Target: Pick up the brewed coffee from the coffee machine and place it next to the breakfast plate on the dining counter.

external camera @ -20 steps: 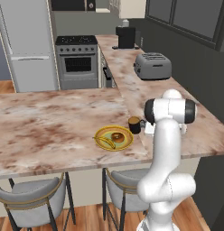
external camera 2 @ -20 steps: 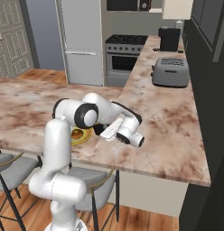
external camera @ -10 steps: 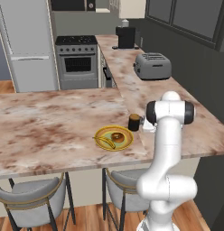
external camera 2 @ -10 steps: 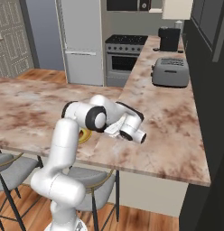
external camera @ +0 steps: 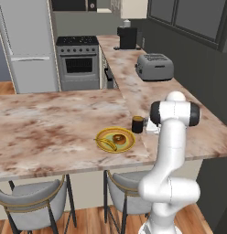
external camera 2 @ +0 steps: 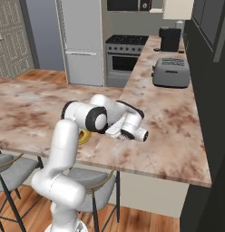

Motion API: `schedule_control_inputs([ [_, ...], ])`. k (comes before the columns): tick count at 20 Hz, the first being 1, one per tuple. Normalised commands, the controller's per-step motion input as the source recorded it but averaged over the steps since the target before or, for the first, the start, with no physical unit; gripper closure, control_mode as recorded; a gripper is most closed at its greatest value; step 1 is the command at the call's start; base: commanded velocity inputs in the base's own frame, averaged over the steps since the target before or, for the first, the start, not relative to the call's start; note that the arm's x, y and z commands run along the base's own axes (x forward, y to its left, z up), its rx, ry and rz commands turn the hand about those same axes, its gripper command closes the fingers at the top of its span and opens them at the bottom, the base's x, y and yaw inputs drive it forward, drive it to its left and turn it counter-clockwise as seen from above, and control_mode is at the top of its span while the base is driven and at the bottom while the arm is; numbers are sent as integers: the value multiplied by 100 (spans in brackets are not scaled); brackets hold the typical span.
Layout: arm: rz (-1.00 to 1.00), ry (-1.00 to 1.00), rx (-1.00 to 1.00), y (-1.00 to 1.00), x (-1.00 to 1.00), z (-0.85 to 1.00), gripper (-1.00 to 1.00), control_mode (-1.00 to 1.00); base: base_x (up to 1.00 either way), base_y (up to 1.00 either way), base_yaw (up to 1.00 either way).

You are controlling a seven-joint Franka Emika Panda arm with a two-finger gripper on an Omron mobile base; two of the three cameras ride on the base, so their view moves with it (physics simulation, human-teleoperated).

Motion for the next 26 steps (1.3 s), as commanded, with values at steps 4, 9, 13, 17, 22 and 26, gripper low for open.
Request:
schedule_control_inputs([
  [4, 0, 0, -13, 0, -54, 18, 100, -100, 0, 0, 0],
  [9, 0, 0, -12, 0, -27, 11, -100, -100, 0, 0, 0],
  [13, 0, 0, -12, 1, 0, 0, -100, -100, 0, 0, 0],
  [17, 0, 0, -8, 0, 0, 0, -100, -100, 0, 0, 0],
  [22, 0, 0, -5, -4, 0, 0, -100, -100, 0, 0, 0],
  [26, 0, -2, -4, -10, -9, 0, -100, -100, 0, 0, 0],
])
